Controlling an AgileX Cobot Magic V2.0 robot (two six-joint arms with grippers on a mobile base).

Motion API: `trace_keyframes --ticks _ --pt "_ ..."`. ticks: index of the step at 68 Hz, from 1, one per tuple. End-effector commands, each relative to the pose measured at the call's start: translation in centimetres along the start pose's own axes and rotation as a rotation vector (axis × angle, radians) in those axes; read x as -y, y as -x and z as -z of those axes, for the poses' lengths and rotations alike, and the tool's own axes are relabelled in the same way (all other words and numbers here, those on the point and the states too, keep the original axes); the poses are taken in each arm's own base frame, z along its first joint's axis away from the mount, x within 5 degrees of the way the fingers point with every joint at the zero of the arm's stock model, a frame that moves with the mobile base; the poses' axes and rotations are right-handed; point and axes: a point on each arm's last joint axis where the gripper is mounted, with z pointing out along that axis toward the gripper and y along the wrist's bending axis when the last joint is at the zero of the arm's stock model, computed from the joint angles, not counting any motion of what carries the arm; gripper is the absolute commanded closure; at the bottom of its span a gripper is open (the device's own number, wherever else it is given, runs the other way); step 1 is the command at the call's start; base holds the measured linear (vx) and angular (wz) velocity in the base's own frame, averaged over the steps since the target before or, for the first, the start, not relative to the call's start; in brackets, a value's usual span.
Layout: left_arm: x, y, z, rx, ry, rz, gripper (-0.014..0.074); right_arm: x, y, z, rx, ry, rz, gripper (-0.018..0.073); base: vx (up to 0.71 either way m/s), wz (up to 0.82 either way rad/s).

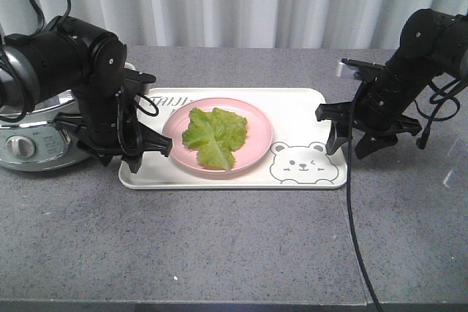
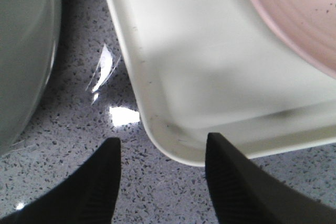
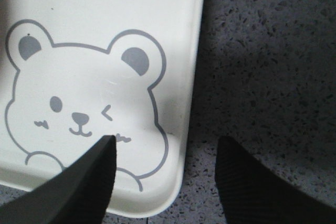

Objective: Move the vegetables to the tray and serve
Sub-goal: 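Close both grippers on the tray edges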

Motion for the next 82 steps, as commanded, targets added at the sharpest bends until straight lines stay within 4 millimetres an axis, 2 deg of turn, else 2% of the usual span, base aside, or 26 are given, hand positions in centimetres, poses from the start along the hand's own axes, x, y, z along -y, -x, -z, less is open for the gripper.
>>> trace_keyframes --ticks 1,26,46,72,82 --pt "-0.3 0.1 2.6 0.091 -0.010 0.005 0.0231 -0.7 0.1 2.8 0.093 0.015 0.017 0.0141 0.00 0.00" --pt "-0.2 0.3 2.3 0.094 -0.011 0.004 0.0231 -0.6 0.2 2.3 0.078 0.012 0.015 0.0141 0.00 0.00" --pt "0.1 0.6 0.5 0.049 -0.001 -0.003 0.0231 -0.1 0.5 0.4 0.024 0.010 0.004 0.0141 0.00 0.00" --pt "0.4 0.9 -2.4 -0.031 0.023 -0.015 0.0231 -0.1 0.7 0.4 0.046 0.009 0.003 0.0144 0.00 0.00" --pt "0.4 0.9 -2.7 -0.040 0.025 -0.018 0.0249 -0.2 0.7 0.3 0.050 0.015 0.001 0.0191 0.00 0.00"
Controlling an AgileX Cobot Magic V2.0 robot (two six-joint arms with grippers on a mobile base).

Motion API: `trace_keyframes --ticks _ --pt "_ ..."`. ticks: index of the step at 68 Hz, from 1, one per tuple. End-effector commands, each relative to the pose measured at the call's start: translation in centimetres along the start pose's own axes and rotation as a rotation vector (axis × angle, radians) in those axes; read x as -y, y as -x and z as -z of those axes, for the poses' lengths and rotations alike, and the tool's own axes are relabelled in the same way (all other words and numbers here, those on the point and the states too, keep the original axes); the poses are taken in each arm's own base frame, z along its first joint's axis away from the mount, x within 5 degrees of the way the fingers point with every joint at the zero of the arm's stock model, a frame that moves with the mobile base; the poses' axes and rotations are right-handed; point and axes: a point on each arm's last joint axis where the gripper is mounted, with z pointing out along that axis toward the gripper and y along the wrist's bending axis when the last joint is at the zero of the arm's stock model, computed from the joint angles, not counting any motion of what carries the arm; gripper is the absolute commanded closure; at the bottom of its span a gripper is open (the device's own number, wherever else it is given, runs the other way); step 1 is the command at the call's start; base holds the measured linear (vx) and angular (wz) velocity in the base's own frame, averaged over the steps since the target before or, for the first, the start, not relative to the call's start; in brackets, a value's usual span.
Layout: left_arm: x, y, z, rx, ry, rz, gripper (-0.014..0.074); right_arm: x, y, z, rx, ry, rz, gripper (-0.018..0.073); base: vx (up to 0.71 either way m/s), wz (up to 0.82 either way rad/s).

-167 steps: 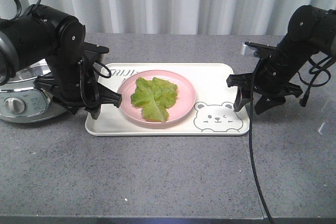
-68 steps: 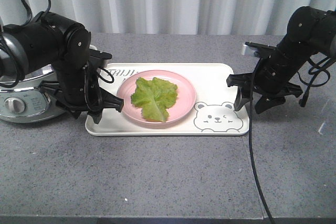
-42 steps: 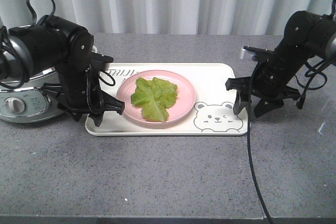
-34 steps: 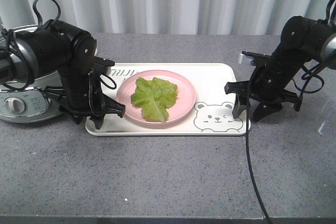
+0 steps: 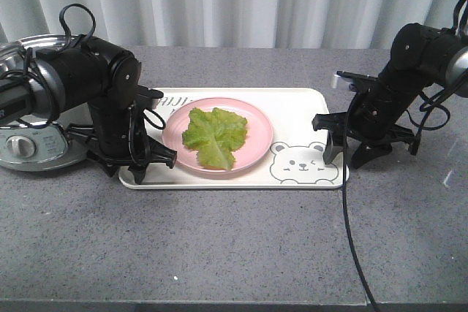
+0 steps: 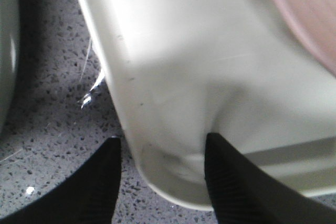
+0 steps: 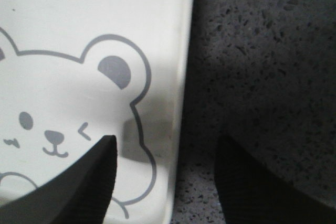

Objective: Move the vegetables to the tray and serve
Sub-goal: 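Close both grippers on the tray edges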

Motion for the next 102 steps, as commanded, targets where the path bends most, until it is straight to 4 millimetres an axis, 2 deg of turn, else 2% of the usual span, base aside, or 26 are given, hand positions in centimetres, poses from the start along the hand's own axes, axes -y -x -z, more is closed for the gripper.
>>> trace_keyframes --ticks 1,13,27,41,62,90,102 --pt "-0.1 0.1 1.0 0.032 0.004 -0.006 0.0258 -0.7 0.2 2.7 0.092 0.019 0.016 0.0202 0.00 0.00" --pt "-0.1 0.1 1.0 0.032 0.004 -0.027 0.0388 -0.5 0.1 1.8 0.041 0.020 0.013 0.0369 0.00 0.00" --pt "-0.1 0.1 1.0 0.033 0.003 -0.044 0.0606 -0.6 0.1 1.3 0.016 0.035 0.045 0.0575 0.00 0.00" --pt "-0.1 0.0 1.0 0.028 0.000 -0.078 0.0605 -0.7 0.1 1.3 0.025 0.054 0.052 0.0566 0.00 0.00" --pt "0.8 0.2 1.1 0.057 -0.101 -0.068 0.0605 -0.8 0.1 1.4 0.030 0.054 0.058 0.0564 0.00 0.00" --pt "1.0 0.2 1.2 0.061 -0.124 -0.060 0.0605 -1.2 0.0 3.5 0.107 0.055 0.069 0.0564 0.00 0.00" --pt "1.0 0.2 1.3 0.063 -0.129 -0.058 0.0605 -1.2 -0.1 3.6 0.100 0.056 0.069 0.0564 0.00 0.00"
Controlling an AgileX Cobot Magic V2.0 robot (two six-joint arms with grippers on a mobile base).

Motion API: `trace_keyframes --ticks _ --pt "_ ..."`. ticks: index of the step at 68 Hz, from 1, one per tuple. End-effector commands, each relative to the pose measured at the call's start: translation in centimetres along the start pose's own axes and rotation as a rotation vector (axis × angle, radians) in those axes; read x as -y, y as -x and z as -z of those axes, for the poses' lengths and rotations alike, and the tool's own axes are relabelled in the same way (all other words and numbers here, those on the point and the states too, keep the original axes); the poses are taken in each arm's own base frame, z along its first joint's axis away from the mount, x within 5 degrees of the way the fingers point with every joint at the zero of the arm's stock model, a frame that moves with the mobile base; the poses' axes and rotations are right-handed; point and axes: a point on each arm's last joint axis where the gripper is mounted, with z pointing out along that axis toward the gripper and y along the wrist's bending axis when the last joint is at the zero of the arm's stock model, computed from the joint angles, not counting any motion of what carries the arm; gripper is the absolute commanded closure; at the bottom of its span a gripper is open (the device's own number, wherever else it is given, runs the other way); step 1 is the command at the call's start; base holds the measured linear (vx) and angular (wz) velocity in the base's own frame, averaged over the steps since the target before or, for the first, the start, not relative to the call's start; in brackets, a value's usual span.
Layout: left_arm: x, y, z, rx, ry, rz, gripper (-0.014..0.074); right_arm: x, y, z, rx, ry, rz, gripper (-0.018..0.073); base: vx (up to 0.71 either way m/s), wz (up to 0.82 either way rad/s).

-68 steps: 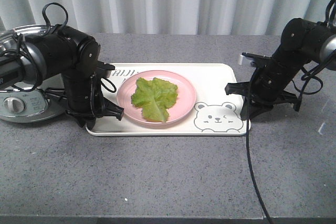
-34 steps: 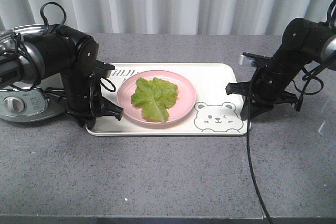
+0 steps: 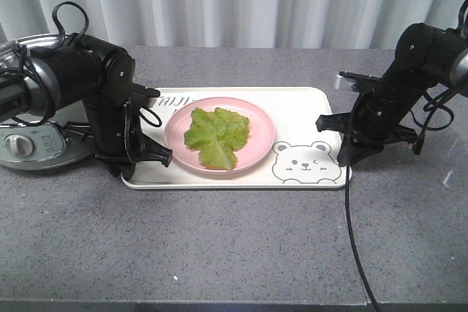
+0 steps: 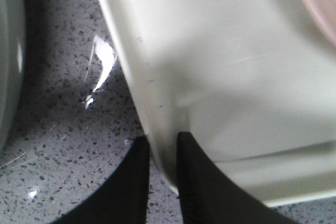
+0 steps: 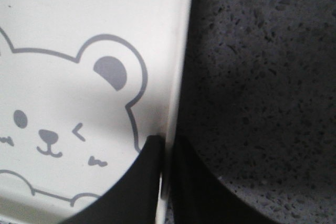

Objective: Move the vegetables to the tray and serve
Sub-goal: 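Close both grippers on the tray edges, then lift the tray with both grippers off the counter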

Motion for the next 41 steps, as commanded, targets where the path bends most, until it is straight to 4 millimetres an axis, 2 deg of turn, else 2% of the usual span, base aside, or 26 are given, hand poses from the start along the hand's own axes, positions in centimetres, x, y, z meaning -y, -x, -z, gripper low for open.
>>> trace_keyframes --ticks 1,25,41 --pt "1.3 0.1 1.4 0.066 -0.101 -0.019 0.0605 -1.5 -0.1 3.5 0.106 0.045 0.037 0.0564 0.00 0.00" --pt "1.0 -0.1 4.2 0.173 -0.116 -0.013 0.0605 -1.6 -0.2 4.2 0.123 0.043 0.043 0.0564 0.00 0.00" --pt "1.2 -0.3 5.2 0.200 -0.160 0.002 0.0605 -1.9 -0.7 5.4 0.138 0.045 0.051 0.0564 0.00 0.00"
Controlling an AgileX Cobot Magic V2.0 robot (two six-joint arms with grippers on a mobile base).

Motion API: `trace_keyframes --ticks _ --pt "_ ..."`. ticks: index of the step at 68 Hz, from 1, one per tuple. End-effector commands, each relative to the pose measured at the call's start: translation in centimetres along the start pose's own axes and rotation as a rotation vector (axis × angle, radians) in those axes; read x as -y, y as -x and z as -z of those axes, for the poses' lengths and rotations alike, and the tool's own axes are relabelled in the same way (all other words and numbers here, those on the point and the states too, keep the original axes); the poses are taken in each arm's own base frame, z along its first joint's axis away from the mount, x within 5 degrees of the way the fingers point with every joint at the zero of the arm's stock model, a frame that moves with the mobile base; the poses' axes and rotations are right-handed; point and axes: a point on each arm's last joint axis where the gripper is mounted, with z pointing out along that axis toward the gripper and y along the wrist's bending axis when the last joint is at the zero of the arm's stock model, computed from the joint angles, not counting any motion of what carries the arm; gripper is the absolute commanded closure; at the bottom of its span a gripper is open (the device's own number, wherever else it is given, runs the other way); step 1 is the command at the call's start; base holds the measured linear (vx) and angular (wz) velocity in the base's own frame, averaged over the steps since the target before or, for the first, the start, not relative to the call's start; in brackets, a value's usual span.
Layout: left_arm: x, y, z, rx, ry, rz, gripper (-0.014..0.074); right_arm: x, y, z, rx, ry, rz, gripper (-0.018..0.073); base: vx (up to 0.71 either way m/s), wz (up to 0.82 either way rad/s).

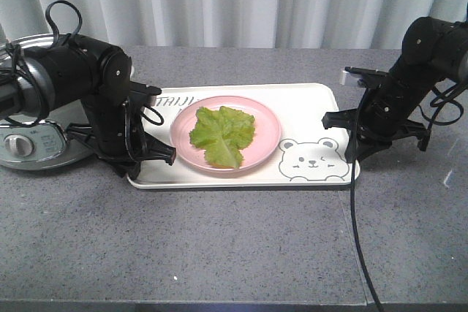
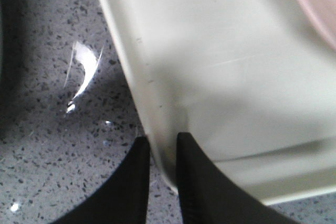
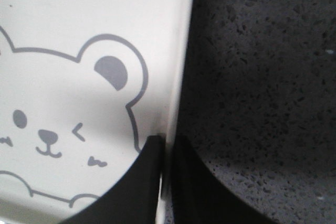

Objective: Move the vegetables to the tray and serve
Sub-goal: 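Lift the tray with both grippers off the counter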

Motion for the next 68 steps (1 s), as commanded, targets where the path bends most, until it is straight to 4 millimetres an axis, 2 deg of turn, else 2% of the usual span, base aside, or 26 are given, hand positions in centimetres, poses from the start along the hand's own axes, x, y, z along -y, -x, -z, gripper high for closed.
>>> trace_keyframes --ticks 1,15,50,68 --pt "1.2 0.1 4.2 0.157 -0.109 -0.008 0.0605 -1.9 -0.2 4.1 0.122 0.074 0.033 0.0564 0.00 0.00" --pt "1.3 -0.1 6.1 0.225 -0.156 0.006 0.0605 -2.2 -0.7 5.5 0.151 0.071 0.044 0.0564 0.00 0.00" --pt "1.0 -1.4 11.1 0.391 -0.190 0.006 0.0605 -2.7 -1.7 7.5 0.162 0.074 0.057 0.0564 0.00 0.00" --pt "0.9 -1.6 11.7 0.405 -0.189 0.005 0.0605 -3.0 -2.2 8.7 0.185 0.075 0.066 0.0564 0.00 0.00"
